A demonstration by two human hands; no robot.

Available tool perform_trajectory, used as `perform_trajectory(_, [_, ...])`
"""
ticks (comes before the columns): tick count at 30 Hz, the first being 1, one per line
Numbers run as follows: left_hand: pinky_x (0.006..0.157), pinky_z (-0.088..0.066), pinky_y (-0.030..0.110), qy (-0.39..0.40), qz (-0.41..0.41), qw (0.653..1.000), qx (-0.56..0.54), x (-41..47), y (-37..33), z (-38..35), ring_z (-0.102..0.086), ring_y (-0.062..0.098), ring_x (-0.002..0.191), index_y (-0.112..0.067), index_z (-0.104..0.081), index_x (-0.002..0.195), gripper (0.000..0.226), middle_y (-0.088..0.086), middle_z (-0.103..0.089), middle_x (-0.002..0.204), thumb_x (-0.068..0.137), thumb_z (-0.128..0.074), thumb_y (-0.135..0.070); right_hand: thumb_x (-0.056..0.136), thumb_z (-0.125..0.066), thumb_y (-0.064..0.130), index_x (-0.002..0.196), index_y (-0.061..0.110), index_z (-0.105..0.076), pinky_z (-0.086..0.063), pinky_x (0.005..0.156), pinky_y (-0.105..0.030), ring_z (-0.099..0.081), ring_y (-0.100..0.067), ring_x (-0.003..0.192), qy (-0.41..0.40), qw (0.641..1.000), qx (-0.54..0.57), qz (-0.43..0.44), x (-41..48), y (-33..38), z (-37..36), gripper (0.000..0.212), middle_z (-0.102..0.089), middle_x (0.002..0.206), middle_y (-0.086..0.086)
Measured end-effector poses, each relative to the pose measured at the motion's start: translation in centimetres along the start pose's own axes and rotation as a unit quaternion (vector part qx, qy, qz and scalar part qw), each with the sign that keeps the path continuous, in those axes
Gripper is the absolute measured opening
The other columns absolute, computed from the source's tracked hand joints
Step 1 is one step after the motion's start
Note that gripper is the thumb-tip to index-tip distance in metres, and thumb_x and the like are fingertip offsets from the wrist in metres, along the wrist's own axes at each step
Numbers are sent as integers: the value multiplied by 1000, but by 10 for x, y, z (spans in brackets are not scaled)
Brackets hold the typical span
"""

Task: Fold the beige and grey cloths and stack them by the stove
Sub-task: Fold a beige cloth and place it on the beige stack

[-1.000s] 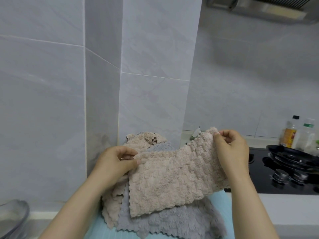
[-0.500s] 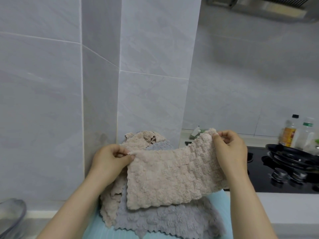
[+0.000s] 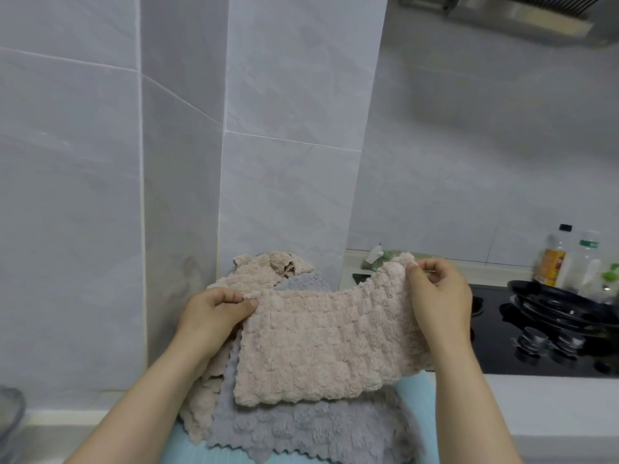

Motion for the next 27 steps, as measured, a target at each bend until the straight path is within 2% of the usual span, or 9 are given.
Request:
perform_trajectory(6, [67, -47, 20, 20, 14, 1000, -10, -2, -2, -2, -65, 17, 86, -3, -69, 101, 27, 7, -70, 101, 78, -75, -14, 92, -57, 27, 92, 17, -65, -39, 72, -30, -55, -6, 77, 0, 1000, -1, 1, 0, 3, 2, 12, -62, 83, 10])
perform_trajectory(9, [75, -51, 32, 23, 23, 995, -93, -2, -7, 0, -66, 24, 81, -2, -68, 100, 27, 15, -71, 98, 76, -75, -11, 92, -58, 26, 92, 16, -65, -38, 70, -30, -54, -4, 75, -6, 1000, 9, 9, -1, 9, 6, 12, -62, 82, 10])
perform_trajectory(12, [71, -50, 35, 3, -12, 987, -162, -6, -28, 8, -64, 24, 76, -6, -64, 101, 22, 15, -72, 91, 81, -71, -12, 92, -59, 26, 90, 17, -64, -39, 63, -29, -54, -4, 71, -9, 1000, 13, 25, -3, 18, 9, 11, -62, 77, 9])
perform_trajectory(14, [67, -49, 32, -41, -70, 987, -137, -11, -45, 18, -63, 21, 74, -12, -59, 101, 18, 7, -70, 85, 85, -67, -15, 91, -60, 26, 87, 18, -64, -42, 62, -28, -56, -6, 69, 2, 999, 9, 39, -4, 22, 9, 10, -64, 75, 8])
perform_trajectory(16, [62, -44, 25, -97, -151, 983, -39, -19, -63, 30, -58, 17, 69, -17, -54, 99, 15, 0, -63, 81, 88, -64, -19, 89, -62, 27, 83, 20, -64, -42, 61, -29, -55, -10, 64, 21, 998, 0, 51, -6, 25, 7, 10, -62, 69, 6])
perform_trajectory(18, [55, -36, 19, -120, -201, 971, 54, -27, -74, 33, -55, 13, 67, -19, -51, 96, 12, -1, -60, 82, 89, -61, -22, 89, -62, 28, 79, 22, -62, -39, 58, -29, -50, -12, 58, 36, 998, -16, 58, -8, 25, 5, 11, -58, 63, 2])
perform_trajectory(21, [54, -36, 21, -99, -217, 967, 86, -34, -82, 28, -54, 14, 66, -22, -51, 92, 8, 2, -60, 83, 90, -59, -24, 90, -61, 27, 79, 21, -61, -38, 56, -29, -45, -14, 54, 44, 997, -17, 57, -12, 30, 0, 12, -53, 58, -2])
perform_trajectory(25, [54, -46, 39, -67, -205, 975, 57, -37, -85, 19, -56, 24, 56, -28, -50, 84, 12, 2, -60, 79, 88, -62, -27, 90, -63, 33, 77, 19, -60, -38, 55, -29, -44, -9, 51, 50, 996, 6, 77, -22, 50, -14, 19, -51, 55, 3])
perform_trajectory(27, [49, -46, 34, -44, -177, 983, 14, -37, -82, 15, -60, 24, 51, -26, -51, 86, 13, 5, -60, 81, 88, -63, -23, 89, -65, 37, 76, 20, -60, -32, 49, -22, -39, -5, 42, 90, 991, 17, 98, -32, 65, -27, 22, -46, 48, 7])
Point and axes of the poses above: each hand's wrist, its own x-axis towards the middle knuckle, its own z-axis out of the back of the hand, y = z × x, the point moved 8 cm from there along x, towards the middle knuckle
